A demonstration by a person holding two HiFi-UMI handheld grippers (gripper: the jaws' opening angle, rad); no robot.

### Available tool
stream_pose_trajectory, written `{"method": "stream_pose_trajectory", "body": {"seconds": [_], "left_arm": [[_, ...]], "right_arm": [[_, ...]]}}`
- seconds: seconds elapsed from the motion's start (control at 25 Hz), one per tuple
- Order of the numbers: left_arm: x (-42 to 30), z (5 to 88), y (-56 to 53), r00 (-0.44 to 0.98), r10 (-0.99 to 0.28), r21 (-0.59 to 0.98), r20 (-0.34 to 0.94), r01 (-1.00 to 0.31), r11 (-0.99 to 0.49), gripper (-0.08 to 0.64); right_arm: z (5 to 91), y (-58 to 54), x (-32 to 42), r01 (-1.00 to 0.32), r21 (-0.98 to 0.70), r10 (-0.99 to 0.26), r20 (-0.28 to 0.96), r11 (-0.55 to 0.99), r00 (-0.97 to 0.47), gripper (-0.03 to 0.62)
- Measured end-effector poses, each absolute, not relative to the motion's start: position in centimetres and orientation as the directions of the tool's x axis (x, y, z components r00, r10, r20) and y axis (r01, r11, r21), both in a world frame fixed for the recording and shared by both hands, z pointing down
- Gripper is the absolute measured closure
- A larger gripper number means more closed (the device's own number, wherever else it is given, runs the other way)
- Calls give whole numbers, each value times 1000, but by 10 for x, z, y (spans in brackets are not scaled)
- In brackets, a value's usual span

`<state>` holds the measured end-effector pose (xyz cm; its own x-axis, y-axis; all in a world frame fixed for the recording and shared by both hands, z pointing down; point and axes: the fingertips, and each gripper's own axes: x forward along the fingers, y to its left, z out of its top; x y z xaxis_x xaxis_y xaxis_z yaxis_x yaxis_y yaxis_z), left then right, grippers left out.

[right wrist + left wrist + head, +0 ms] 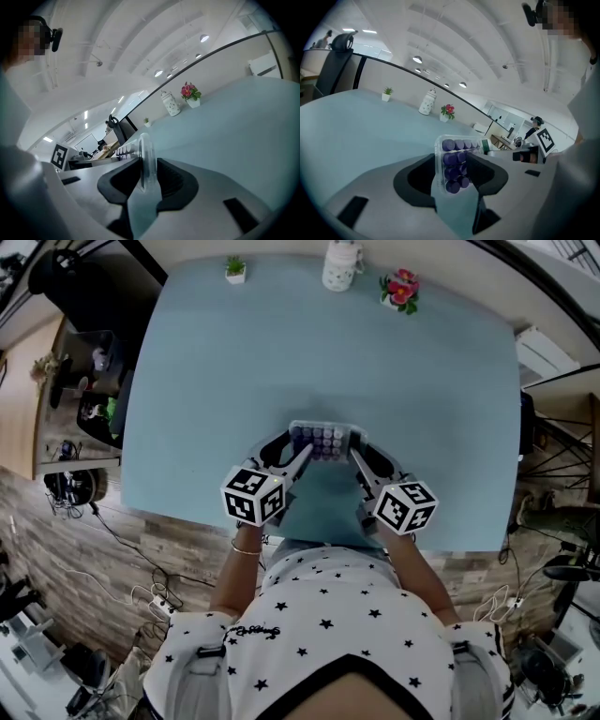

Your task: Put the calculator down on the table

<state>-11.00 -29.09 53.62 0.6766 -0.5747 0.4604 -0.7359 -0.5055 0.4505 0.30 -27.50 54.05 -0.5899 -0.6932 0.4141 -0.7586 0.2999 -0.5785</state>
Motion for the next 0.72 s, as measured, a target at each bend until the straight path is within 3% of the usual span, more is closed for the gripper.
{"method": "stream_pose_trajectory", "body": {"seconds": [0.72], "left_arm": [[-103, 571, -288, 657, -518, 473, 548, -754, -455, 348]], "right_arm": [[573, -273, 9, -781, -569, -635, 509, 257, -580, 480]]}}
